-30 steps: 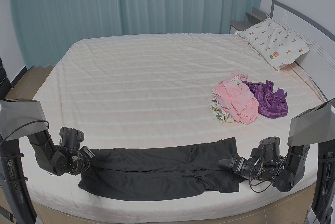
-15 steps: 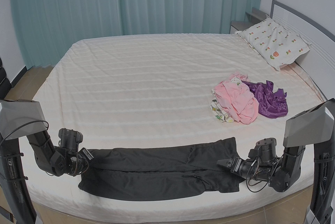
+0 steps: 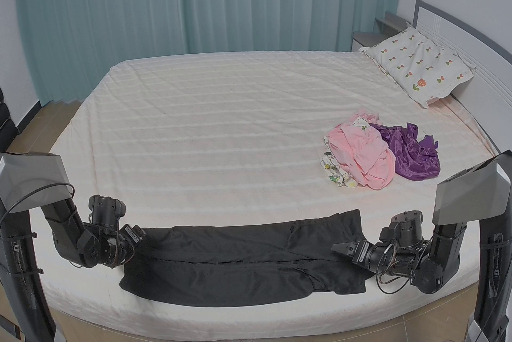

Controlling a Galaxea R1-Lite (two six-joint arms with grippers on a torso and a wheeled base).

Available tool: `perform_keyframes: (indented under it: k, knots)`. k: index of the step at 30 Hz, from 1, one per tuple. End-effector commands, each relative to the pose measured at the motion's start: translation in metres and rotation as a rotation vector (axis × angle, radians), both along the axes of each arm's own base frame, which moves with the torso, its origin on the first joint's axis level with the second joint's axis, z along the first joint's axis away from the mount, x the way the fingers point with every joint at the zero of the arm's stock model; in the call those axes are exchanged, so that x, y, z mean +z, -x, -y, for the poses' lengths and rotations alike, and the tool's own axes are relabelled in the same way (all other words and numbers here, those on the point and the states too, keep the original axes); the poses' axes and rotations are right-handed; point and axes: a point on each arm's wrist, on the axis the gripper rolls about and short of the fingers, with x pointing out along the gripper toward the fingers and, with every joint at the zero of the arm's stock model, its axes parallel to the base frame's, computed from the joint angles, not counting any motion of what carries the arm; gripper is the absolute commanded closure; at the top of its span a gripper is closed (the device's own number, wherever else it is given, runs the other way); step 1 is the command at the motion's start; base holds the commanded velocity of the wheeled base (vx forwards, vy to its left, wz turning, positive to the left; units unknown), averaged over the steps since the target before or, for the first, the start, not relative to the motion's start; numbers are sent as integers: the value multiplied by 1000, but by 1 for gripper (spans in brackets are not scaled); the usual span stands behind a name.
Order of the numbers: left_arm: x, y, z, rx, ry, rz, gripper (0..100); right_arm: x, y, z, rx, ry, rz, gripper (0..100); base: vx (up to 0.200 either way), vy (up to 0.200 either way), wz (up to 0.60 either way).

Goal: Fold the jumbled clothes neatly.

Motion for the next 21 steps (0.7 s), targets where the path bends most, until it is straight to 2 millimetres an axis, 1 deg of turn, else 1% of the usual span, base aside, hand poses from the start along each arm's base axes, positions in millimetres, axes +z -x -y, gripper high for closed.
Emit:
perform_keyframes:
  k: [1, 5, 6, 13, 17, 21]
  knots:
    - [-3, -3, -1, 7, 1, -2, 0, 0, 0, 0, 2, -1, -1, 0, 0, 0, 0]
    - [-3, -6, -7, 27, -2, 8, 0, -2, 0, -1, 0, 1, -3, 0, 0, 0, 0]
    - [-3, -6, -7, 27, -2, 8, 100, -2, 0, -1, 0, 1, -3, 0, 0, 0, 0]
    - [-1, -6, -9, 34, -1, 13, 100, -1, -2, -5, 5, -8, 5, 0, 0, 0, 0]
    - [-1, -5, -8, 32, -2, 11, 100, 2, -6, -6, -5, -24, 18, 0, 0, 0, 0]
    - [6, -5, -8, 35, -1, 33, 100, 2, -13, -7, -45, -10, 42, 0, 0, 0, 0]
